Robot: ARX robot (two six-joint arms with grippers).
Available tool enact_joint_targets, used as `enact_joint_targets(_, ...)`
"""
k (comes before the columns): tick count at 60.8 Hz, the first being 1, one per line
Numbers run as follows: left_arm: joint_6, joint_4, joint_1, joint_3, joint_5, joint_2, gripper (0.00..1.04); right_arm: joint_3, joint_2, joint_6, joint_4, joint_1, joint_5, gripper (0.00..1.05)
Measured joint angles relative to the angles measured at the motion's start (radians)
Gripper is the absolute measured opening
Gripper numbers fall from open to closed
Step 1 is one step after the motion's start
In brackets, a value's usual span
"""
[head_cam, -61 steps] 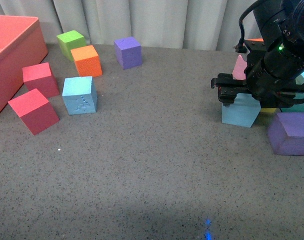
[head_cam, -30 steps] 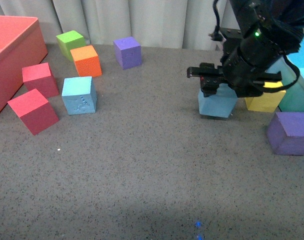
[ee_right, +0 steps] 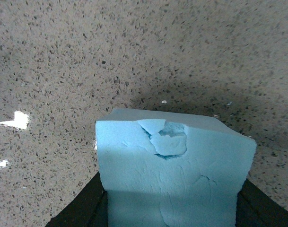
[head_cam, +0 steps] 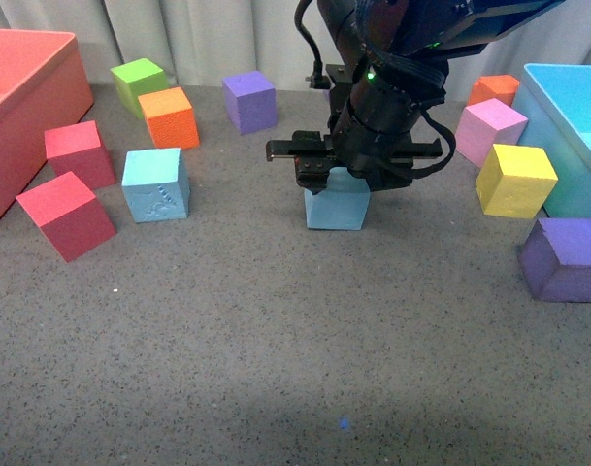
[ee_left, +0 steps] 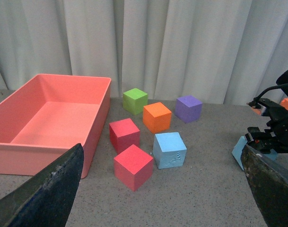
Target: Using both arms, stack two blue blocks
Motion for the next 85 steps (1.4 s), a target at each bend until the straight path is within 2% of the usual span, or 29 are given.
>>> enact_joint_targets(29, 0.0, 0.0, 0.0, 0.0, 0.0, 0.0, 0.98, 0.082, 0.045, 0.012, -0.034, 0.031, 0.005, 0.48)
enact_joint_targets(38, 0.0, 0.0, 0.0, 0.0, 0.0, 0.0, 0.98, 0.082, 0.045, 0.017, -0.032, 0.031, 0.003, 0.73)
enact_joint_targets(46, 0.0, 0.0, 0.0, 0.0, 0.0, 0.0, 0.98, 0.076, 0.045, 0.021, -0.015, 0.03, -0.003, 0.93)
enact_joint_targets(49, 0.0, 0.0, 0.0, 0.0, 0.0, 0.0, 0.98, 0.069, 0.044, 0.025, -0.009, 0.029, -0.006, 0.97)
enact_joint_targets(64, 0.0, 0.0, 0.0, 0.0, 0.0, 0.0, 0.98, -0.002, -0.002, 0.023, 0.055, 0.027, -0.019, 0.95)
enact_joint_targets(81, 0.0, 0.0, 0.0, 0.0, 0.0, 0.0, 0.98, -0.137, -0.161, -0.015, 0.214, 0.027, -0.015, 0.95)
enact_joint_targets(82, 0.0, 0.0, 0.0, 0.0, 0.0, 0.0, 0.98, -0.144, -0.166, -0.024, 0.23, 0.028, 0.003, 0.95)
enact_joint_targets(85, 0.0, 0.0, 0.0, 0.0, 0.0, 0.0, 0.98, -0.247, -0.192, -0.087, 0.478, 0.03, 0.159, 0.87)
